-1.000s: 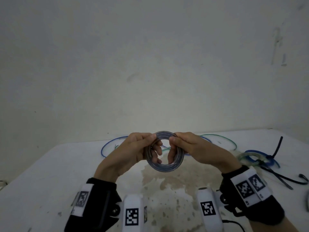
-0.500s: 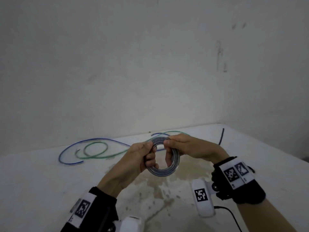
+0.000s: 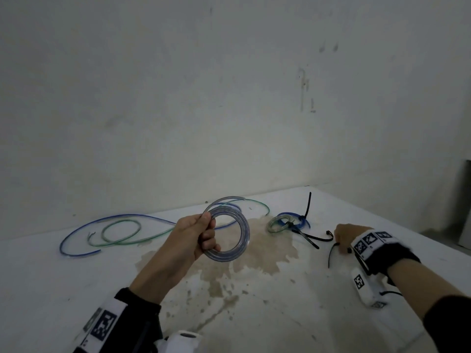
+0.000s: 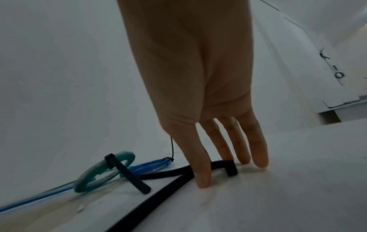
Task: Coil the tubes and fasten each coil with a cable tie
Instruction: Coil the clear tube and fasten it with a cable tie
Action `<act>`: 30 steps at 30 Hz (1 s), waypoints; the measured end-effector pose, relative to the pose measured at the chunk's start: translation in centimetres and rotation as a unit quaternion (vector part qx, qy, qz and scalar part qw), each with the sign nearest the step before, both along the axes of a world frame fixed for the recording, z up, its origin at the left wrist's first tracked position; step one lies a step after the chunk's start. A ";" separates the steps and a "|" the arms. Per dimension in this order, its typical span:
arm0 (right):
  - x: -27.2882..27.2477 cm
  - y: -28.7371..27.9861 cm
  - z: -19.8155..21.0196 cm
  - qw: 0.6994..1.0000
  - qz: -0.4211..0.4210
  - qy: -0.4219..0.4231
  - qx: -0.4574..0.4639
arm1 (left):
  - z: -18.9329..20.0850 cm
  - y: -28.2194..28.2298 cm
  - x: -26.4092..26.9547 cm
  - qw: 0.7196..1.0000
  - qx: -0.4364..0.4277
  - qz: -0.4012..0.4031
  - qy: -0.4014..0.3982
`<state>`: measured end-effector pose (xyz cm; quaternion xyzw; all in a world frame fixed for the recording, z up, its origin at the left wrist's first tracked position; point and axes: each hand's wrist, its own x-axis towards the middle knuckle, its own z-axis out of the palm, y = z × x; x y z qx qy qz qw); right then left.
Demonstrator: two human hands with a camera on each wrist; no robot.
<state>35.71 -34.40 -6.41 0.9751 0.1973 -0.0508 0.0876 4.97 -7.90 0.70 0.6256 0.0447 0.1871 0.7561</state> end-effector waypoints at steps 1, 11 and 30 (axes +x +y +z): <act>-0.1 0.1 -0.3 1.000 0.009 -0.003 -0.002 | 0.0 0.1 0.0 1.000 -0.003 -0.001 0.002; -5.6 6.5 8.9 0.963 0.087 0.095 0.237 | 0.5 1.3 -0.1 0.999 0.010 0.041 -0.028; -21.2 22.3 11.7 0.747 0.284 0.272 0.536 | 1.5 8.4 -1.8 0.957 0.093 0.268 -0.068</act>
